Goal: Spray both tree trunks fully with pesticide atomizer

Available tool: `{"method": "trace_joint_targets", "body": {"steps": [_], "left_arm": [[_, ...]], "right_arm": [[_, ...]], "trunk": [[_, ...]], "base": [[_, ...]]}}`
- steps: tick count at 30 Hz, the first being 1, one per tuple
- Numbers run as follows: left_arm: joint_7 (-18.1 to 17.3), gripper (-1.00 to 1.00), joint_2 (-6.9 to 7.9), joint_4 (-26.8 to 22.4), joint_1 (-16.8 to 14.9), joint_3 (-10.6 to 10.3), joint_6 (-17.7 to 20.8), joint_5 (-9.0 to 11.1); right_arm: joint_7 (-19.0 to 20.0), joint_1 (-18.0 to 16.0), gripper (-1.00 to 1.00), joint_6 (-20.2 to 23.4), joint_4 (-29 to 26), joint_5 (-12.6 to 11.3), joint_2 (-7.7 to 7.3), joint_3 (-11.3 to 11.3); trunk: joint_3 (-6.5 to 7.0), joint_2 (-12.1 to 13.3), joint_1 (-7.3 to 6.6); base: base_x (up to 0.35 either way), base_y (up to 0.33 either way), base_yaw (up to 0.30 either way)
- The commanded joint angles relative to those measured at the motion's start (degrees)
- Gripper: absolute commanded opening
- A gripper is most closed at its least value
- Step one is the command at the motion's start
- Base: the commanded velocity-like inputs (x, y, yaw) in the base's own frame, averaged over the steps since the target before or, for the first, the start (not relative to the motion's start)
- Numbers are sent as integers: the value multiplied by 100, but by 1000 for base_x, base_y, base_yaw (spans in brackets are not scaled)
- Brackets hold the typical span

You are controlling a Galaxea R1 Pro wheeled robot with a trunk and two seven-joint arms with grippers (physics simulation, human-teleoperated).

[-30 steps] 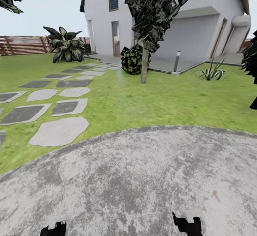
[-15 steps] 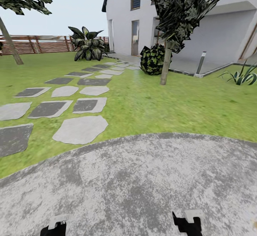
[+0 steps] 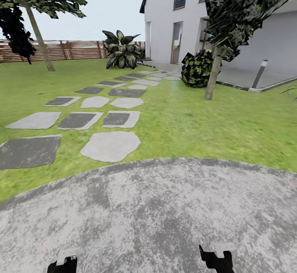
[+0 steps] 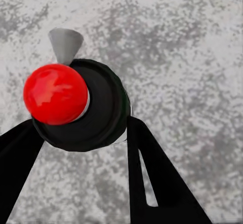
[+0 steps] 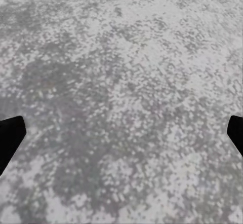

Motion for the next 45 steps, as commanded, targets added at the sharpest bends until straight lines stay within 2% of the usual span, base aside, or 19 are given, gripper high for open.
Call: {"method": "trace_joint_targets", "body": {"steps": [1,12,45], "left_arm": [[3,-100,-1,7,-5,4,-20,8],[2,-100,-1,7,-4,3,-23,17],[2,-100,8,9,-5,12,-28,44]], "right_arm": [[-2,-1,100,-17,3,11,-2,2],[-2,-1,100,-17,3,11,-2,2],[11,-1,100,-17,3,11,31,2]], "trunk": [[-7,-2,-1],[-29,-2,-1],[-56,-2,-1]], "base": [[0,0,279],[58,0,279],[336,0,279]]}}
